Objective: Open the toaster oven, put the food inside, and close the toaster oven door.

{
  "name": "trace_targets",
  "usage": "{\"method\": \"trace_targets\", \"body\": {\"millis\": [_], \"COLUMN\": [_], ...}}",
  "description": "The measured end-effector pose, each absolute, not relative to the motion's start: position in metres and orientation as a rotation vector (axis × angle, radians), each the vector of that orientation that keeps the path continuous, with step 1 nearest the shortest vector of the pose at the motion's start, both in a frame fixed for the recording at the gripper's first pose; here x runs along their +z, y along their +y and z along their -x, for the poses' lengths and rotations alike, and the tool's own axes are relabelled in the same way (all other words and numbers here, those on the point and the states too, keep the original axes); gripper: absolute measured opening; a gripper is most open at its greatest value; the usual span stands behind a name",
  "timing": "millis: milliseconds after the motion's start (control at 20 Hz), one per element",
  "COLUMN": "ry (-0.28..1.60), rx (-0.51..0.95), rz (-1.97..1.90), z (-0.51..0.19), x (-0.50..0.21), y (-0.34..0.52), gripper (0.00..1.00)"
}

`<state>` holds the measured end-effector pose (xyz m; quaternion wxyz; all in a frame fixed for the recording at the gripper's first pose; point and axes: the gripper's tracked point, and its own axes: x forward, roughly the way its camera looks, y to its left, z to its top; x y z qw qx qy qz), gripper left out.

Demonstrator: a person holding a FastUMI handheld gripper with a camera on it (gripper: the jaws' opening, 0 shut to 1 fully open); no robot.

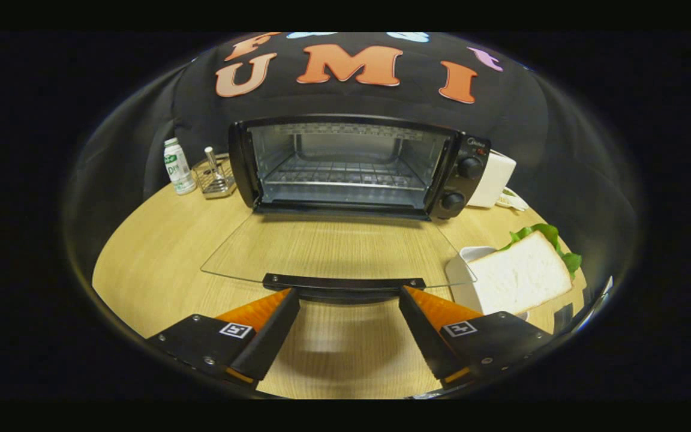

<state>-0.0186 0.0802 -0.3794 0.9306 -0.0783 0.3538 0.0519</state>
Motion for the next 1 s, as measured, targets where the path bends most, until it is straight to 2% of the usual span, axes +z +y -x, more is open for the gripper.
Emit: {"method": "trace_targets", "body": {"millis": [400,650,1000], "ry": [0.713,0.629,0.571], "rx": [0.111,0.079,0.076], "rz": [0.141,0.038,0.088], "z": [0.019,0.009,-0.004], "x": [-0.377,-0.33,-0.276], "y": [0.078,0.057,-0.008], "gripper": [0.99,1.0,0.99]}}
